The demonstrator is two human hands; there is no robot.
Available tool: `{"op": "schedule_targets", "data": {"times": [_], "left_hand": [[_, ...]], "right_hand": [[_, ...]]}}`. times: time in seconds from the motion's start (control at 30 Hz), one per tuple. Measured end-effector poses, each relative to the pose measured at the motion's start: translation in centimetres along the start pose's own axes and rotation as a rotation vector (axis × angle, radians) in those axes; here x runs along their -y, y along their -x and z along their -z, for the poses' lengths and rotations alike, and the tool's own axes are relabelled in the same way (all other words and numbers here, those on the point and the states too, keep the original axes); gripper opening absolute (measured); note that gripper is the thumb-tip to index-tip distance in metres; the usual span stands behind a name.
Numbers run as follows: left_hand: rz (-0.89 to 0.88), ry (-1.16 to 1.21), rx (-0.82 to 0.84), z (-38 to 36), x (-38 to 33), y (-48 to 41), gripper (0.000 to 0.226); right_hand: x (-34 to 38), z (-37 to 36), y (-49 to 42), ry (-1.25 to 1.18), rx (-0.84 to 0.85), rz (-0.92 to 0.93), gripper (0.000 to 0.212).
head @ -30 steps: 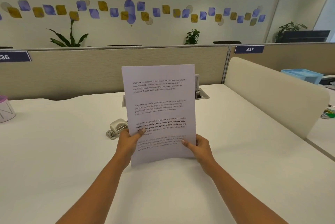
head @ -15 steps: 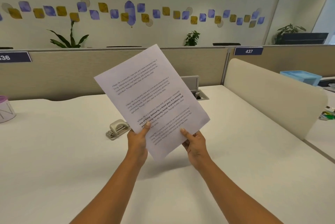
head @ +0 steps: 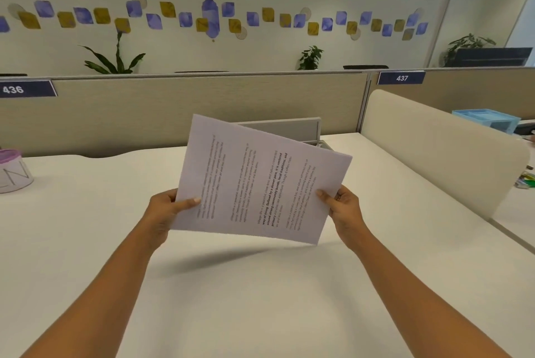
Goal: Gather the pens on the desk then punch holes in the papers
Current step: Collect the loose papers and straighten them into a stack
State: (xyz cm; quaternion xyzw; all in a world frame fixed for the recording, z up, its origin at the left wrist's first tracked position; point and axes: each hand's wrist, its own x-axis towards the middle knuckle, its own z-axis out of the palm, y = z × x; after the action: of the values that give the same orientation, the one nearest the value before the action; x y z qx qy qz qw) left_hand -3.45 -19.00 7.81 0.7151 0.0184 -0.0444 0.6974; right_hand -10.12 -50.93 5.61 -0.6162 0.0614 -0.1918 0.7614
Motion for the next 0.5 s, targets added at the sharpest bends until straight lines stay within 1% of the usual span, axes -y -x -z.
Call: {"op": "schedule_targets", "data": {"times": [0.07, 0.2, 0.3, 0.5], "left_hand": [[-0.028, -0.016, -0.021, -0.3, 0.2, 0.2, 0.019], [-0.105, 0.026, -0.1, -0.8, 0.0, 0.4, 0.025], [-0.139, 0.073, -0.115, -0.9, 0.0, 0.6, 0.024], [-0.108, 0.094, -0.108, -1.6, 1.3, 1.3, 0.017]], "right_hand": [[0.4, -0.5, -0.1, 0.045, 0.014, 0.018, 0.019], [1.6, -1.3, -0.4, 0.088, 0.026, 0.059, 0.014], [1.9, -1.3, -0.4, 0.111, 0.029, 0.073, 0.014], [0.0, -1.0, 0.9, 0.2, 0.031, -0.01, 0.022]]}}
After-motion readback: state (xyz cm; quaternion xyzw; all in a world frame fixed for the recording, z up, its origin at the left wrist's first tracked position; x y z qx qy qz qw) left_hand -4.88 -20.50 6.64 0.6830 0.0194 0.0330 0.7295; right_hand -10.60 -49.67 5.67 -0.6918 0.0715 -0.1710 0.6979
